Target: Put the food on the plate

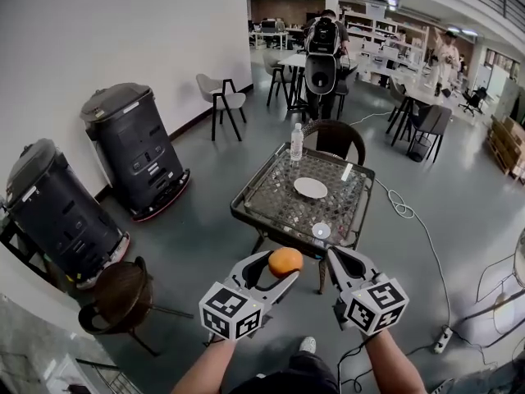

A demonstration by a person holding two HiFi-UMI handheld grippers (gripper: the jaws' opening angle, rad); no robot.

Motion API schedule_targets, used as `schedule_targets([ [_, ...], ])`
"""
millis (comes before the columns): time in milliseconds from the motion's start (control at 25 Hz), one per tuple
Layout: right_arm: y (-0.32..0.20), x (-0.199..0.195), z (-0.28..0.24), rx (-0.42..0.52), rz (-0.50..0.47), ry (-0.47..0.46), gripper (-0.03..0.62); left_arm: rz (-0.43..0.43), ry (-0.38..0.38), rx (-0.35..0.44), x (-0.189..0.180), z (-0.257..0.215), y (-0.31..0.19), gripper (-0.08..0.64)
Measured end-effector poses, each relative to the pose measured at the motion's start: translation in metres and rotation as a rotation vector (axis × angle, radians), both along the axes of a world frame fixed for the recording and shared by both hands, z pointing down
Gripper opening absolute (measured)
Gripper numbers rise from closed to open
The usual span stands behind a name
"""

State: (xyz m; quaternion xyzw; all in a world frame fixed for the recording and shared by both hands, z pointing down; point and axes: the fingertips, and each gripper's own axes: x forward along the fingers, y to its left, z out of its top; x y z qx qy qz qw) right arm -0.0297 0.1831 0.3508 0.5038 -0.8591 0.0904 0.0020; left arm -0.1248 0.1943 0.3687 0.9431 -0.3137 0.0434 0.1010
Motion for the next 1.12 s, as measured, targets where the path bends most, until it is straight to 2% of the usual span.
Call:
schedule_targets([
  [840, -0.132, 0.096, 0.018, -0.035, -0.089, -0.053, 0.002, -0.112, -0.049, -0.038, 0.085, 0.013, -0.125, 0.285],
  [1120, -0.164, 0.100, 0.028, -0.052, -0.108, -0.062, 0.003, -0.124, -0.068, -0.053, 0.094, 0.021, -0.162, 0.285],
])
